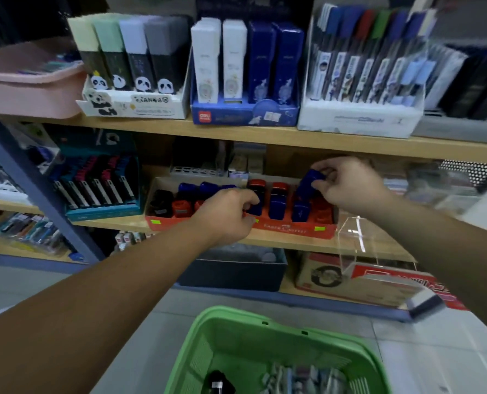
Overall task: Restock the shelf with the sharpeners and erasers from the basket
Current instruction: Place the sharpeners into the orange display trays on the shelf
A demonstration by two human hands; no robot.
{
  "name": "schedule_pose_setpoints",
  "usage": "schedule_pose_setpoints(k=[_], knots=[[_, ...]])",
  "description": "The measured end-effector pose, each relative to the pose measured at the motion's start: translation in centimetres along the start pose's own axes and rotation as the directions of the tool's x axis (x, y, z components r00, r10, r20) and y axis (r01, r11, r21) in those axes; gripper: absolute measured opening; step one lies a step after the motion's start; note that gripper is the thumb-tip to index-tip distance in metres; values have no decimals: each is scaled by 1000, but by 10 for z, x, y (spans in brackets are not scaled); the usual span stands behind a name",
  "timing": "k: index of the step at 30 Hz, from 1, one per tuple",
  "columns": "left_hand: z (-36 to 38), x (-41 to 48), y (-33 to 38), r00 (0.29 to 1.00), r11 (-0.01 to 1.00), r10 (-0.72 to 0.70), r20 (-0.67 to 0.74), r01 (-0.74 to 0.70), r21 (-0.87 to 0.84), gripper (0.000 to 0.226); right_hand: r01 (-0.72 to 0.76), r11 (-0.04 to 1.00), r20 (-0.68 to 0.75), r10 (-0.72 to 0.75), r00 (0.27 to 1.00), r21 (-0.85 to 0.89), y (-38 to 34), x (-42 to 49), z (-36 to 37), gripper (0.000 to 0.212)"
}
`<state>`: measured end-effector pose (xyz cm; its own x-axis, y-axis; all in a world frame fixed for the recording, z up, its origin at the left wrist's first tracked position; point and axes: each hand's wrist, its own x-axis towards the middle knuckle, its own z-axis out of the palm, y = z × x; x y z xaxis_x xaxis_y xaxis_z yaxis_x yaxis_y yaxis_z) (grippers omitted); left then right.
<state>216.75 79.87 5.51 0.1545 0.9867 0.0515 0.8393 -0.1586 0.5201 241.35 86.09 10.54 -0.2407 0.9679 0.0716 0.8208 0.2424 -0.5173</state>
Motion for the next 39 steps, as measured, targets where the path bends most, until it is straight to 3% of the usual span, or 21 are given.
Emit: schedule_pose_setpoints(k=[5,18,20,22,25,28,31,33,35,39], knots=[[16,7,20,998,997,-37,51,40,-72,46,-34,994,31,37,999,-105,20,4,-12,44],[31,-18,29,990,987,-109,88,119,-110,41,170,863,196,-84,977,-476,50,-11,10,40],[34,-30,27,989,988,-111,92,120,-96,38,233,794,210,-136,968,-561,45,-18,6,42],[40,-43,27,985,981,-132,108,146,-129,35,306,691,127,-299,946,-654,38,-28,4,46],[56,-71,29,976,968,-169,137,191,-165,25,463,696,98,-496,862,-549,6,-66,14,44],[81,-100,18,961,981,-166,223,183,-58,7,506,791,273,-432,860,-342,-15,-115,52,37],[115,-134,-2,897,964,-241,371,176,200,29,522,789,590,-262,763,-325,-8,-155,107,35],[146,-157,-19,848,941,-331,413,263,214,42,468,838,716,-143,683,-279,7,-172,144,33],[180,-178,-35,796,905,-425,431,381,190,47,311,938,778,-78,623,-155,24,-184,182,29],[244,-207,-58,676,773,-578,457,633,41,51,-78,996,742,28,670,32,54,-210,254,38]])
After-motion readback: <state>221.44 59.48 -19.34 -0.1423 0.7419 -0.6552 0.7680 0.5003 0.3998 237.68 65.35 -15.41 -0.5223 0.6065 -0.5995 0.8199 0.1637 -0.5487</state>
